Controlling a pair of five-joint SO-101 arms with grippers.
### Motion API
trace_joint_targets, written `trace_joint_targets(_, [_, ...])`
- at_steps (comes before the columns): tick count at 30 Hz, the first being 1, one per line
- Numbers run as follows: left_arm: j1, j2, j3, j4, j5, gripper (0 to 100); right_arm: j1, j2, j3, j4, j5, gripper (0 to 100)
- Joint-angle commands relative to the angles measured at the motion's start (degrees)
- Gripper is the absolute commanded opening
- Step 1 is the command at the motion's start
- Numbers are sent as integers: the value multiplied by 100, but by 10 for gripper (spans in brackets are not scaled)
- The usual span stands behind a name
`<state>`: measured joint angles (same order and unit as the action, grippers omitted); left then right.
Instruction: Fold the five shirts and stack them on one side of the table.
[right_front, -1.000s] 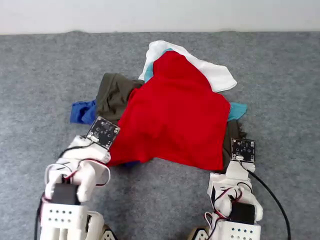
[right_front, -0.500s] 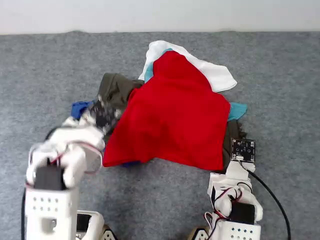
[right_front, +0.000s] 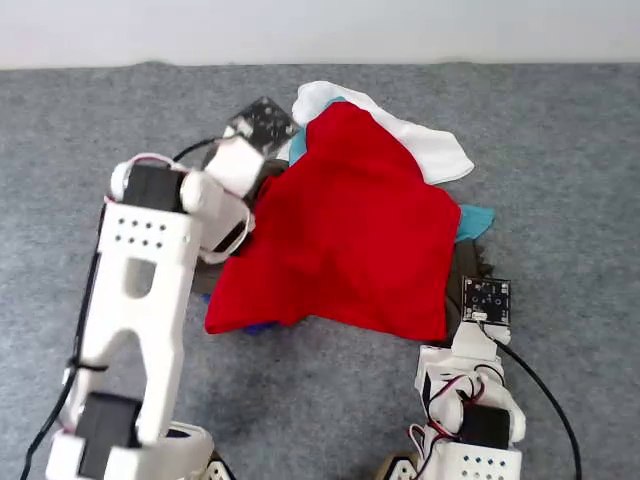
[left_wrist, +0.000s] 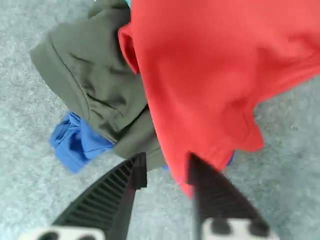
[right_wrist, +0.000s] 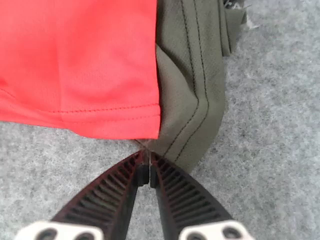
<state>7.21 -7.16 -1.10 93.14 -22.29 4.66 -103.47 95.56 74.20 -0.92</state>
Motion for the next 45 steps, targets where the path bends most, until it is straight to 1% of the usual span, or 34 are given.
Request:
trace_joint_targets(1, [44, 290, -470, -141, 255, 304, 75, -40, 88, 48, -44, 10])
trace_joint_targets(3, [62, 527, -505, -334, 255, 319, 75, -40, 88, 48, -44, 10])
trace_joint_targets(11, [88, 1547, -505, -1064, 237, 322, 75, -40, 88, 48, -44, 10])
trace_joint_targets(14, [202, 1978, -505, -1336, 237, 322, 75, -40, 88, 48, -44, 10])
trace_joint_targets(22, [413, 3622, -497, -1952, 299, 319, 75, -40, 88, 48, -44, 10])
trace_joint_targets(24, [404, 3991, -505, -2022, 475, 303, 75, -40, 88, 48, -44, 10])
trace_joint_targets(26, [422, 4141, -743, -1793, 484, 226, 75, -40, 88, 48, -44, 10])
trace_joint_targets(29, [413, 4176, -1112, -1398, 466, 35, 75, -40, 88, 48, -44, 10])
trace_joint_targets(30, [413, 4167, -1200, -1310, 484, 6, 75, -40, 88, 48, -44, 10])
trace_joint_targets(31, [413, 4141, -1279, -1152, 492, 22, 75, -40, 88, 48, -44, 10])
trace_joint_targets(35, [360, 3789, -1745, -457, 510, 12, 75, -40, 88, 48, -44, 10])
trace_joint_targets(39, [229, 2936, -2378, 202, 519, 12, 75, -40, 88, 48, -44, 10])
trace_joint_targets(42, [79, 2154, -2774, 484, 527, 12, 75, -40, 88, 48, -44, 10])
trace_joint_targets(45, [-149, 1433, -2932, 554, 536, 12, 75, -40, 88, 48, -44, 10])
